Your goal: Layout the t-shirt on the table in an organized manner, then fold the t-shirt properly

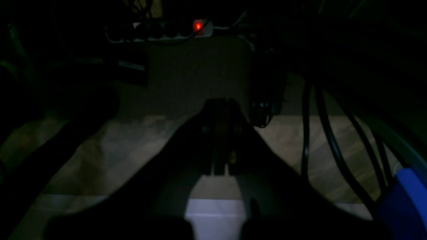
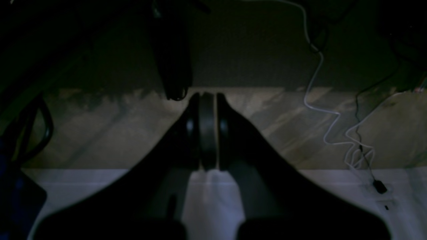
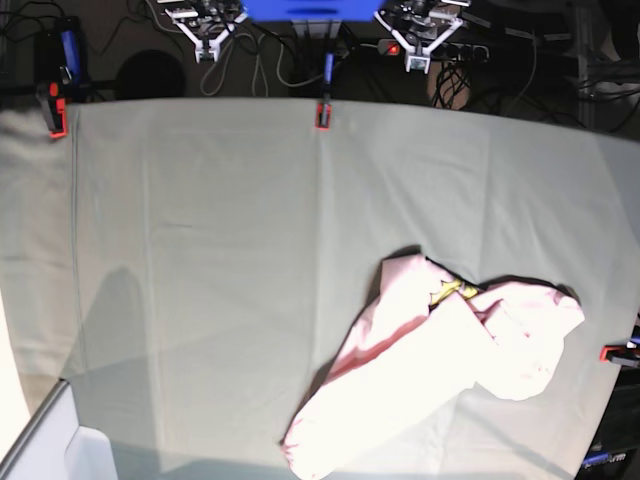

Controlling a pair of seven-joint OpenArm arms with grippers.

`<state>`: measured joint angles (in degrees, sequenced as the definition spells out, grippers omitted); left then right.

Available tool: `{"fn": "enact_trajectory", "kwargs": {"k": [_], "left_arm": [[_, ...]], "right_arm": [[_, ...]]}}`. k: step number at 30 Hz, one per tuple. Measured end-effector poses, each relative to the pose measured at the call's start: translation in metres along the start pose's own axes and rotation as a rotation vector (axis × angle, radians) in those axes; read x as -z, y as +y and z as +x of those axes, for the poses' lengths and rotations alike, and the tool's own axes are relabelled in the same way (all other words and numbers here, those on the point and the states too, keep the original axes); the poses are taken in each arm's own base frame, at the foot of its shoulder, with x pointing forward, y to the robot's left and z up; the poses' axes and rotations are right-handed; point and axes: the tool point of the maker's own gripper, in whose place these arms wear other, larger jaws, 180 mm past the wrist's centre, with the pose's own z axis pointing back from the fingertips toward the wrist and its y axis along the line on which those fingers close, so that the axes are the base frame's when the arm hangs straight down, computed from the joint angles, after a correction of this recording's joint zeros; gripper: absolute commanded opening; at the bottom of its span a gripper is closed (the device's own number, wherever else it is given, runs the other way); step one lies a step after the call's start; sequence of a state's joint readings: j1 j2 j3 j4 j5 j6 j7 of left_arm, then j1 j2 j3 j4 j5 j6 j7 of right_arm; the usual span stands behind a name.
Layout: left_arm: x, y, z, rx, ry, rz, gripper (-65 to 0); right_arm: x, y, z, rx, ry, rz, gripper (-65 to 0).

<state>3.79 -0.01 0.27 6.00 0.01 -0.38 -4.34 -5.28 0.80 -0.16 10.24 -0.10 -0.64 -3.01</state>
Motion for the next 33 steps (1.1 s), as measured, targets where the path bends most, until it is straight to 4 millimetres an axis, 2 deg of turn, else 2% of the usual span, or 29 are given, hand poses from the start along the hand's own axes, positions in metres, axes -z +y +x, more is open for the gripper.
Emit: {"fn": "enact_trajectory", "kwargs": {"k": [23,29,33], "left_arm": [[0.000,0.000,-0.001,0.000,0.001,0.000,-65.0],[0.000,0.000,-0.003,-0.001,0.007,0.000,-65.0],[-0.001,-0.001,-0.008,-0.002,0.012,-0.001,-65.0]], "right_arm": [[0.000,0.000,0.000,0.000,0.000,0.000,-65.0],[-0.003,-0.001,0.012,0.002,-0.062,-0.001,-65.0],[-0.004,-0.001,0.003,0.002,-0.047,-0.002,-65.0]]}}
